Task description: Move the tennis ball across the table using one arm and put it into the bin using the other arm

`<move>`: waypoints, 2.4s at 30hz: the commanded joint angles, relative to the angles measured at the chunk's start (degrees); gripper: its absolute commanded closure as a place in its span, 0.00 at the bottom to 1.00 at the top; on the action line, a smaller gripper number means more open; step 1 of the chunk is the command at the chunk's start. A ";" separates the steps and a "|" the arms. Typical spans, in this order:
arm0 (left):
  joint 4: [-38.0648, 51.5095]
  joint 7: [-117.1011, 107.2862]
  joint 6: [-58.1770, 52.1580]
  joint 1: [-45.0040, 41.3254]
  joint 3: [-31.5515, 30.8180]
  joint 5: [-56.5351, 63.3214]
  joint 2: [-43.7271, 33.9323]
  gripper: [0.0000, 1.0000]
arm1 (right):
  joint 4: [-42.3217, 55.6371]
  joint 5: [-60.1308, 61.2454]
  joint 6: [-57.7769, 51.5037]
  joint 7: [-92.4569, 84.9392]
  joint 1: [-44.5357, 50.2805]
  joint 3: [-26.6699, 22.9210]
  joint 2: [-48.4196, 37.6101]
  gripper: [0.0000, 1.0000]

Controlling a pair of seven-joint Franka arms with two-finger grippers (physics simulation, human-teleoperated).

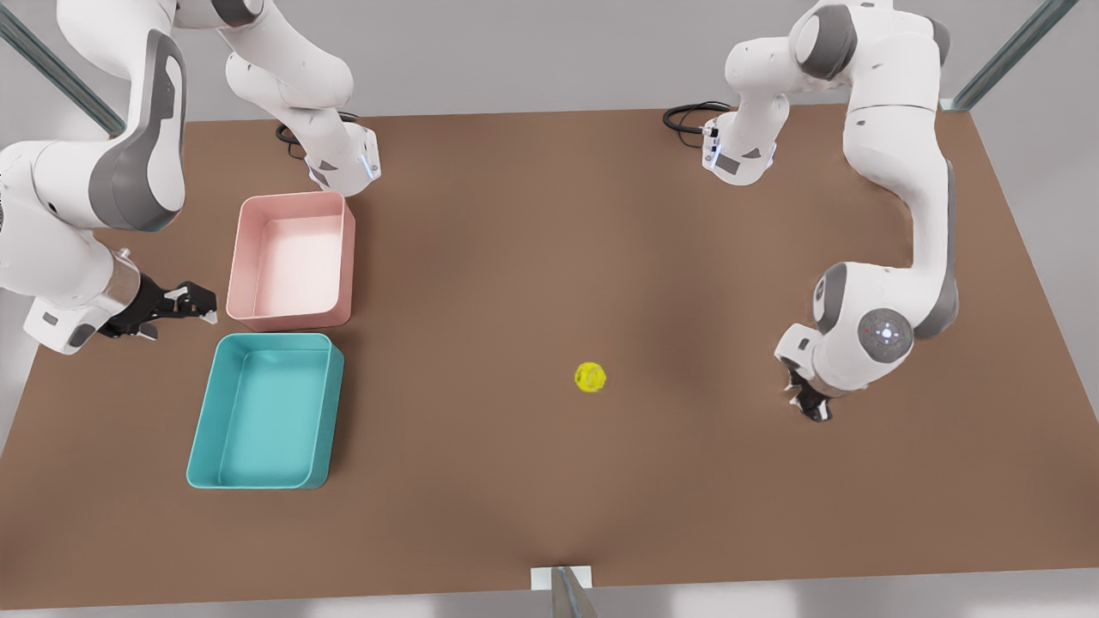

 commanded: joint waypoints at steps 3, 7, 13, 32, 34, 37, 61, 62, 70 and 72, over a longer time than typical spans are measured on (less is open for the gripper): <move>9.19 -76.53 -32.94 -1.27 3.66 -5.33 -5.06 0.00 | 1.43 -1.19 2.42 0.68 5.59 0.19 4.08 0.00; 13.68 -76.44 -40.59 2.07 0.59 -5.86 -5.50 0.00 | 5.47 -2.87 12.80 9.98 13.32 0.19 14.71 0.00; 15.08 -77.76 -41.64 2.34 0.33 -6.12 -4.97 0.00 | 8.73 -2.07 21.85 46.90 25.72 0.28 25.88 0.00; 21.06 -82.51 -43.93 2.34 -0.82 -6.47 -4.62 0.00 | -8.06 -0.23 36.62 71.96 33.28 2.48 26.41 0.00; 21.06 -82.51 -43.93 2.60 -0.73 -7.62 -4.62 0.00 | -8.06 -0.23 36.62 71.87 33.28 2.48 27.11 0.00; 21.06 -82.51 -44.11 2.60 -0.82 -7.70 -4.71 0.00 | -9.20 -0.23 36.62 71.69 32.84 2.48 28.25 0.00; 18.86 -83.30 -37.78 0.93 -1.17 -10.25 -2.42 0.00 | -5.68 -0.31 37.76 70.64 32.93 2.57 36.69 0.00; 18.86 -83.30 -37.78 0.93 -1.17 -10.25 -2.42 0.00 | -5.77 -0.23 37.93 70.64 32.93 2.57 36.69 0.00; 18.86 -83.21 -37.69 1.11 -1.17 -10.25 -2.34 0.00 | -5.24 -0.23 37.93 69.76 31.70 3.44 36.69 0.00; 18.86 -83.21 -37.69 1.11 -1.17 -10.34 -2.34 0.00 | -4.54 -0.23 37.85 69.76 31.70 3.62 36.78 0.00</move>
